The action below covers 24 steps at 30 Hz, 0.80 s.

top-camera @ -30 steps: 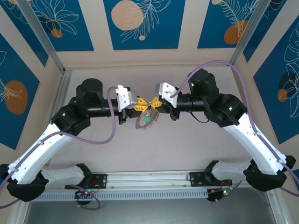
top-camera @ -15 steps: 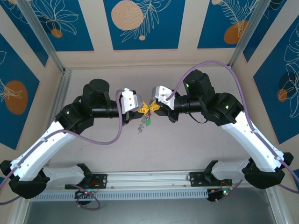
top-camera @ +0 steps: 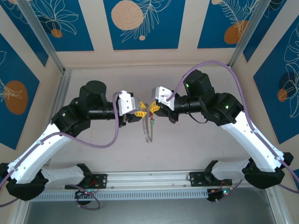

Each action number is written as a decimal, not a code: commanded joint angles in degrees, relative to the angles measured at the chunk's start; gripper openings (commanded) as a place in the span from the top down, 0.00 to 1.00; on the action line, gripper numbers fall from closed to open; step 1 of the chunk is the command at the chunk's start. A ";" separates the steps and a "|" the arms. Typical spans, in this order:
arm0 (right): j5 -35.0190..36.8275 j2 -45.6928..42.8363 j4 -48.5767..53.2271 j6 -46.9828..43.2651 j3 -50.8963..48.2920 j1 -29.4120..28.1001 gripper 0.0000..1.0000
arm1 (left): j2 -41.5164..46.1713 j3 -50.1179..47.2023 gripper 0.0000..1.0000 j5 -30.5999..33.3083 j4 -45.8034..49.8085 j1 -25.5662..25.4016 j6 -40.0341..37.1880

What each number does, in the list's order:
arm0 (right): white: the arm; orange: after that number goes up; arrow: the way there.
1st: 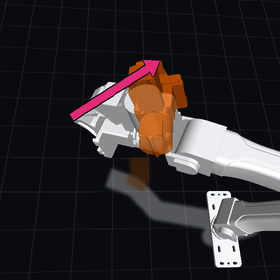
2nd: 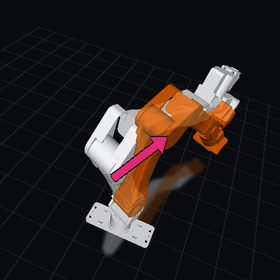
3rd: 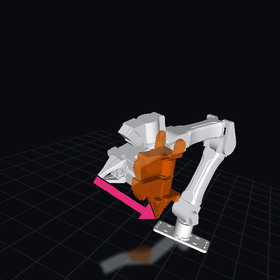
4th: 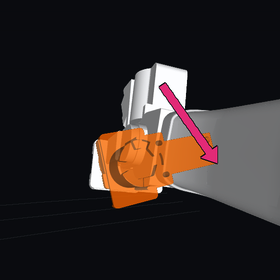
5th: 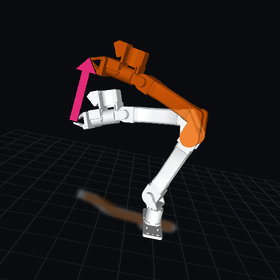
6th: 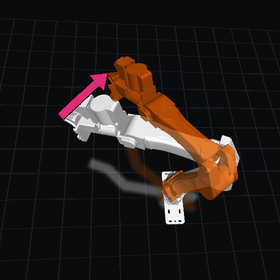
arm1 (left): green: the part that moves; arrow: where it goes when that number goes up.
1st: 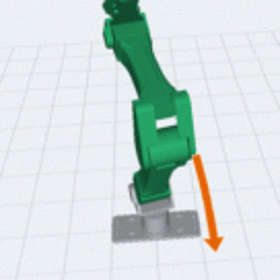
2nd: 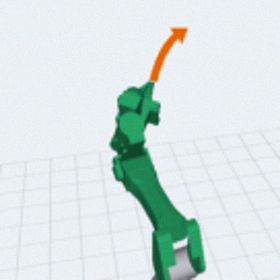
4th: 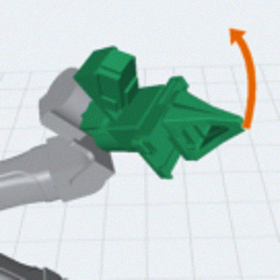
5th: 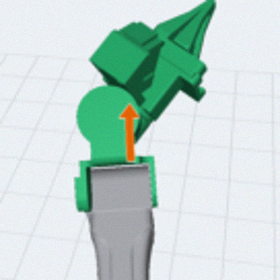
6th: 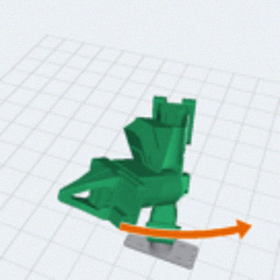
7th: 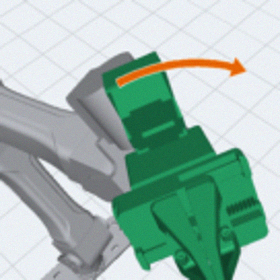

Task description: Put the keys on the keyring

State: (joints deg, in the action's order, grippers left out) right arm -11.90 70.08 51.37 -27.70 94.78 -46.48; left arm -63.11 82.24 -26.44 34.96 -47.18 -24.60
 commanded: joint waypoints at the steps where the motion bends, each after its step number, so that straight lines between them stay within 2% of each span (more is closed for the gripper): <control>1: -2.29 -0.12 0.27 0.17 1.02 0.07 1.00 | 1.46 0.65 0.76 1.28 0.11 -0.35 -1.14; 17: -4.92 0.49 -0.92 0.87 0.60 -0.27 1.00 | -1.46 -0.85 0.76 0.39 -3.67 -0.73 0.28; 20: -5.52 0.32 -1.85 1.14 -0.20 -0.27 1.00 | -1.84 -1.10 1.00 0.46 -3.95 -0.72 0.49; 24: -5.48 -0.34 -3.32 1.44 -1.62 -0.17 1.00 | -1.51 -2.91 1.00 0.28 -7.45 -0.72 3.14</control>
State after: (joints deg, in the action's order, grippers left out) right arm -13.93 70.61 51.70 -27.42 94.28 -46.30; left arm -64.27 81.08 -26.02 32.62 -47.48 -23.73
